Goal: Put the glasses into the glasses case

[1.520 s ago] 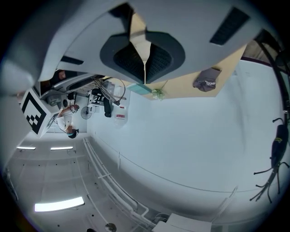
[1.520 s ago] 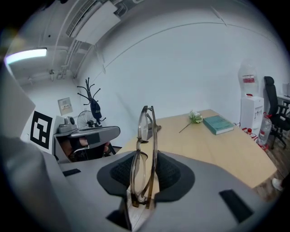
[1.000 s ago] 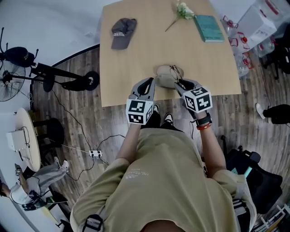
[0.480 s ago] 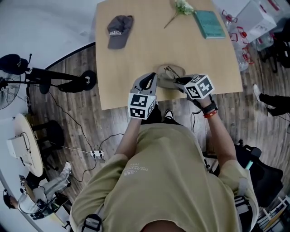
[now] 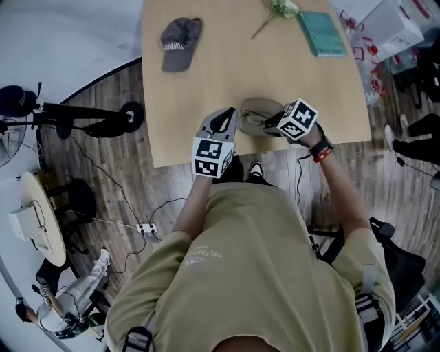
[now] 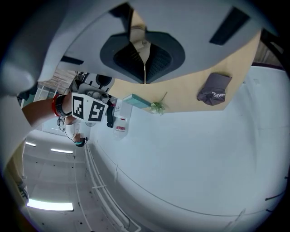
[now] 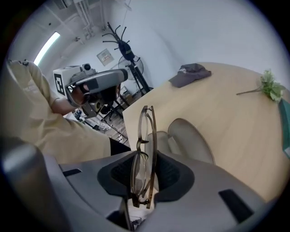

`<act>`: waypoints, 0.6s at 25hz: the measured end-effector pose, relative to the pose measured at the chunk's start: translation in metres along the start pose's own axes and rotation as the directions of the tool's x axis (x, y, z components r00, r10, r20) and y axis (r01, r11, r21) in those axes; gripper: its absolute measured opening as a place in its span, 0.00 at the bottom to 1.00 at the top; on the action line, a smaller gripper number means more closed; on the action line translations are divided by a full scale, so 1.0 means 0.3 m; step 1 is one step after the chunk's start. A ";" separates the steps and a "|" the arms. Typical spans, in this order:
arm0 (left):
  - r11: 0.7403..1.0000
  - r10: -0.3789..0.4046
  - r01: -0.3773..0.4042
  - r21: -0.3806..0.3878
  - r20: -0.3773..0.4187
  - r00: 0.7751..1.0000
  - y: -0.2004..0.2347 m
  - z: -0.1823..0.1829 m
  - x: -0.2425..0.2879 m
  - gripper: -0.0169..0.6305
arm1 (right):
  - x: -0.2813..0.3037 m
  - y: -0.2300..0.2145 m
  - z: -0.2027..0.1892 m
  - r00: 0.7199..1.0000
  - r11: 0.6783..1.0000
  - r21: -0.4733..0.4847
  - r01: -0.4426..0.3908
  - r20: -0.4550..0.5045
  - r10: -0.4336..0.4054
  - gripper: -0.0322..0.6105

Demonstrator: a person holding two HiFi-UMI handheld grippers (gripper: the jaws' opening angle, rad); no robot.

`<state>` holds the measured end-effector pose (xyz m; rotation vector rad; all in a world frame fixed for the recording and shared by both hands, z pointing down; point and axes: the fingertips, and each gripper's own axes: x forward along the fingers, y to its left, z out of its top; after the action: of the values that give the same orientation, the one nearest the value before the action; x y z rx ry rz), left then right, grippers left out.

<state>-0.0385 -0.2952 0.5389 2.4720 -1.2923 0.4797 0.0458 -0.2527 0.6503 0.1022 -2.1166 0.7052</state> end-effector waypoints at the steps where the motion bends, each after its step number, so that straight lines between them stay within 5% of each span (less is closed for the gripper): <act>1: 1.000 0.000 0.000 -0.001 -0.003 1.000 0.011 -0.001 0.005 0.07 | 0.014 -0.006 -0.002 0.999 1.000 -0.010 -0.012 -0.031 0.012 0.24; 15: 1.000 0.016 -0.017 -0.024 -0.038 0.999 0.118 -0.037 0.055 0.07 | 0.171 -0.093 -0.058 0.955 0.996 -0.024 -0.083 -0.289 0.073 0.25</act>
<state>-0.0606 -0.3218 0.5602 2.4225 -1.2963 0.5097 0.0359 -0.2578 0.7104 -0.0995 -1.8597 0.6841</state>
